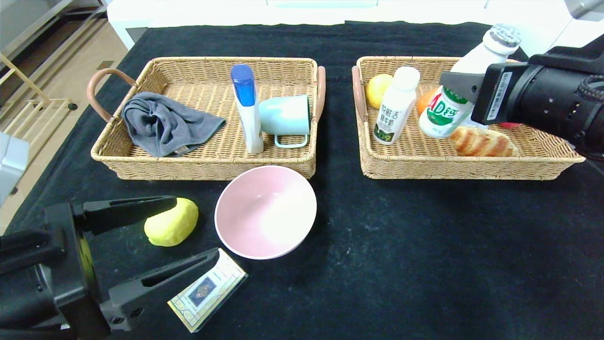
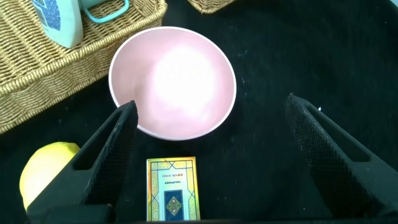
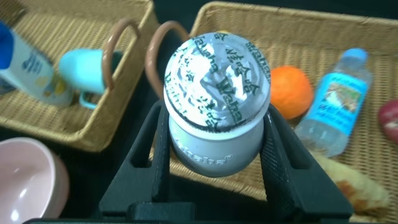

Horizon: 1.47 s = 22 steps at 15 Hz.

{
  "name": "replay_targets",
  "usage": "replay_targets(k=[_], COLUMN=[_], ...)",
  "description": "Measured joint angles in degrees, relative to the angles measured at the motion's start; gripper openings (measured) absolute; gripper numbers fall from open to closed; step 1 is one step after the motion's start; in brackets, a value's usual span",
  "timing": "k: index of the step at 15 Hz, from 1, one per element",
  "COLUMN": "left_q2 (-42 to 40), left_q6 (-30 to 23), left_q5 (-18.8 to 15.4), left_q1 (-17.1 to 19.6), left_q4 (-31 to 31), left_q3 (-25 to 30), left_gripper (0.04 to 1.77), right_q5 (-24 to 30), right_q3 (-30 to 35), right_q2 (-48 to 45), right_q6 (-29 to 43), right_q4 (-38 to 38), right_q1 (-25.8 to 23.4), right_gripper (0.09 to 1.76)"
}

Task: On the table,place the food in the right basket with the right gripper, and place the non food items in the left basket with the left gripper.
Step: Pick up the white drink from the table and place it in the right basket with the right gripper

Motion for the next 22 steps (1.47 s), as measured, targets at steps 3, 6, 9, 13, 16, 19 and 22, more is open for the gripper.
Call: replay_targets(k=[3,6,9,13,16,19,22], left_q2=[-0.22,-0.57,-0.77,-0.77,-0.68,-0.71,-0.71], left_q6=[0.09,0.11,0.11,0.09,0.11,0.09,0.11], left_q5=[0.0,0.0,0.0,0.0,-0.02,0.0,0.0], left_q1=[0.0,0.01,0.01,0.0,-0.07,-0.07,-0.07], left_q4=[-0.13,-0.09,-0.09,-0.06,0.0,-0.05,-0.06], left_q3=[-0.05,-0.13,-0.17,-0.11,0.0,0.0,0.0], left_gripper=[1.72,1.72,1.72,1.72,1.72,1.72,1.72], right_q5=[-0.04,-0.11,-0.17,-0.2,-0.2,-0.21,-0.2], right_q3=[-2.54,-2.86,-3.07,-3.15,-2.88,-3.23,-3.28], right_q2=[1.9,3.8,5.47,7.16,8.31,9.81,10.89], right_q6=[0.0,0.11,0.13,1.3,1.84,1.89,1.87], right_q4=[-0.2,-0.45,-0.78,-0.78,-1.22,-3.75,-4.13], right_q1=[-3.24,-4.07,-3.91,-4.82,-5.1,-5.25,-5.4], right_gripper=[0.88,0.88,0.88,0.88,0.88,0.88,0.88])
